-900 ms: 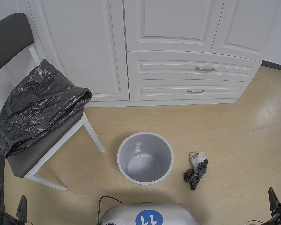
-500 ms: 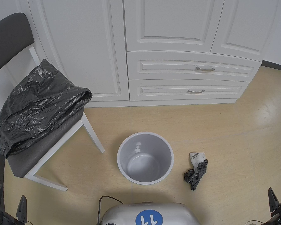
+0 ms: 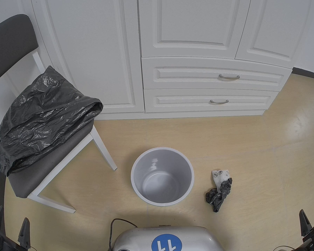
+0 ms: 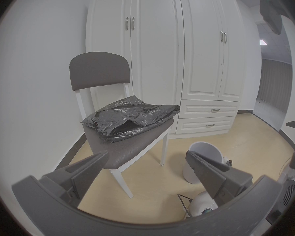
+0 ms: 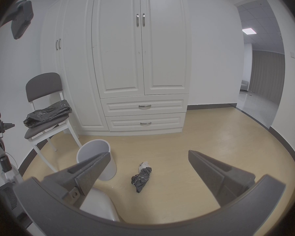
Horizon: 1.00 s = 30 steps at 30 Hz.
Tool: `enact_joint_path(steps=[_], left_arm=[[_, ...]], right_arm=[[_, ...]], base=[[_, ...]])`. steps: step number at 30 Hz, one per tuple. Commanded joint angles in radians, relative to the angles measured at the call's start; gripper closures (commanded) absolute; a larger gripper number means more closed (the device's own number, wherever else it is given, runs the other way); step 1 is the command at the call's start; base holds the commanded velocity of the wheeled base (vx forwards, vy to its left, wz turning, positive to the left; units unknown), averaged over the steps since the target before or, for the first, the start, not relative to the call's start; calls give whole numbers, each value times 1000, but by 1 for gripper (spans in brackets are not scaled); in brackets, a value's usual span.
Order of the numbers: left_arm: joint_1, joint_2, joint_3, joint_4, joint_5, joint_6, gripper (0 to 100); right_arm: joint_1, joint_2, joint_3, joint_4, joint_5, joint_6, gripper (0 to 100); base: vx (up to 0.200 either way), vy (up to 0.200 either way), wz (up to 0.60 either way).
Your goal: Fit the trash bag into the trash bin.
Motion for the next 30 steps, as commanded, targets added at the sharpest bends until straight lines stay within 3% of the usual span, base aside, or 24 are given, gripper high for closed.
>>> enact_joint_path(steps=[1,30], left_arm=[[0,-16,18,0,0,0,0],[0,-16,18,1,-1,3,0]], right_arm=[[0,-15,18,0,0,0,0],[0,-15,18,0,0,0,0]], base=[[0,0,0],[0,0,0]])
